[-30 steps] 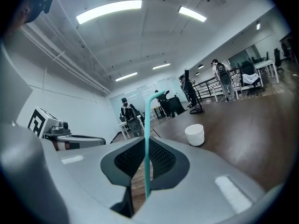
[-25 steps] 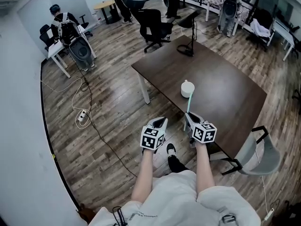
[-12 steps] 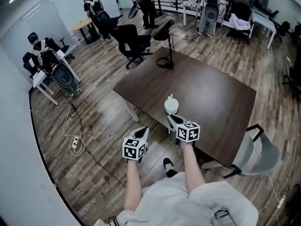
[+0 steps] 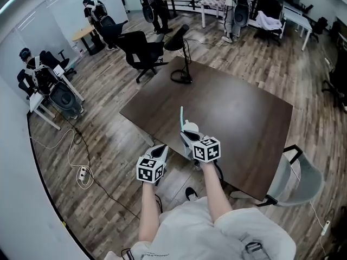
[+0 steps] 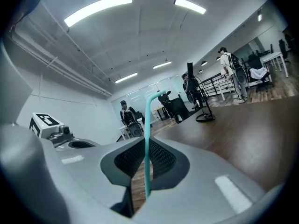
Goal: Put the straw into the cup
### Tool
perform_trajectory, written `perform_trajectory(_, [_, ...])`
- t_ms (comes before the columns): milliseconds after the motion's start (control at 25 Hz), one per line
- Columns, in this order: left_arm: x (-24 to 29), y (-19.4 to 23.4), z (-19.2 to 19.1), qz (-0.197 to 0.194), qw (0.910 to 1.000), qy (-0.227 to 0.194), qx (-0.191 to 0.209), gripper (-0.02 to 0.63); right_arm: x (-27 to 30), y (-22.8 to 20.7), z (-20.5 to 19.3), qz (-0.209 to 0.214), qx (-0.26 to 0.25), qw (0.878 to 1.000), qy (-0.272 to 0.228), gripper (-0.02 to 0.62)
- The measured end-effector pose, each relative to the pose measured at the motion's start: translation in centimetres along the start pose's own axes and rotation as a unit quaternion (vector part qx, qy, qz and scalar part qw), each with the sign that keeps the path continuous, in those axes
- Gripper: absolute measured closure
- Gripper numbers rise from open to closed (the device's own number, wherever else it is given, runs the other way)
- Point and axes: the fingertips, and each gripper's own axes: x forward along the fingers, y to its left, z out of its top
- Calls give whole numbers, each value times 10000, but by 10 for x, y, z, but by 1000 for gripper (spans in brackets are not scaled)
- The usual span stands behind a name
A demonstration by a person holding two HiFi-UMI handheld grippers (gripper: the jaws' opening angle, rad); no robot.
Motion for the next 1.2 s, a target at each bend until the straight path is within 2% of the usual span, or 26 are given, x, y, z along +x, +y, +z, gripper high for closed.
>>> perform_trajectory(200, [33, 13, 20, -53, 10000, -3, 75, 606, 14, -23, 17, 57, -120, 9999, 85, 545])
perform_trajectory(440, [56, 26, 40, -71, 9998, -107, 134, 606, 27, -48, 42, 70, -59, 9999, -75, 545])
perform_trajectory(760, [68, 54, 26, 75, 9994, -21, -338, 606, 45, -60, 48, 260, 214, 9992, -202, 545])
perform_trajectory(960, [64, 81, 15, 190, 9987, 70, -473, 606, 67, -62, 54, 304, 463, 9979, -324, 545])
perform_trajectory(1200, [90, 108, 34, -97, 9986, -91, -515, 606, 88, -75, 59, 52, 447, 9984, -333, 545])
